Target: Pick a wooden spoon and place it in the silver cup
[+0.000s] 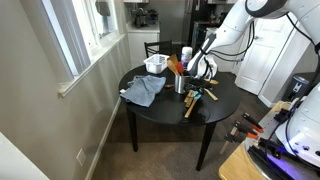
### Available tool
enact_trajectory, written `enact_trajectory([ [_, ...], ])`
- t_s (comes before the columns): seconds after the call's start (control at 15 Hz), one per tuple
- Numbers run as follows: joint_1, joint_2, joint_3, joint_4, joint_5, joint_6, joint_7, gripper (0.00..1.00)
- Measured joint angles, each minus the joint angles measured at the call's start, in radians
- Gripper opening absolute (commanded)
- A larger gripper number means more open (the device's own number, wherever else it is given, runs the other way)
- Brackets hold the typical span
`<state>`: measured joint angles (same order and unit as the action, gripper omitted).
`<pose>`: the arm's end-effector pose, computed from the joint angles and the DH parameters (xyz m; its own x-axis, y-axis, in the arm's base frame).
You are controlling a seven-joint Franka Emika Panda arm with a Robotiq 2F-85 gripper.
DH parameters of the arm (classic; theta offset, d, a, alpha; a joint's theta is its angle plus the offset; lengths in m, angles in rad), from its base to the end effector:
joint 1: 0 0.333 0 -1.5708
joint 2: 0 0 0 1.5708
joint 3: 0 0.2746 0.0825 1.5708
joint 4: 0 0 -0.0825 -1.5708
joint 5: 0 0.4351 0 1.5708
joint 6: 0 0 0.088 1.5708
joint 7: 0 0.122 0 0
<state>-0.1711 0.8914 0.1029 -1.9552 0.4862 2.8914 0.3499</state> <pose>0.5567 -0.0529 -0.0701 0.6038 -0.7919 -0.0915 -0.7915 -0.5818 -0.1872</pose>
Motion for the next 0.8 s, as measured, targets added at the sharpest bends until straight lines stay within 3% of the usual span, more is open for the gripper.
enact_trajectory([
  [0.8,0.101,-0.006,-0.099,0.009,-0.005,-0.014,0.012,1.00],
])
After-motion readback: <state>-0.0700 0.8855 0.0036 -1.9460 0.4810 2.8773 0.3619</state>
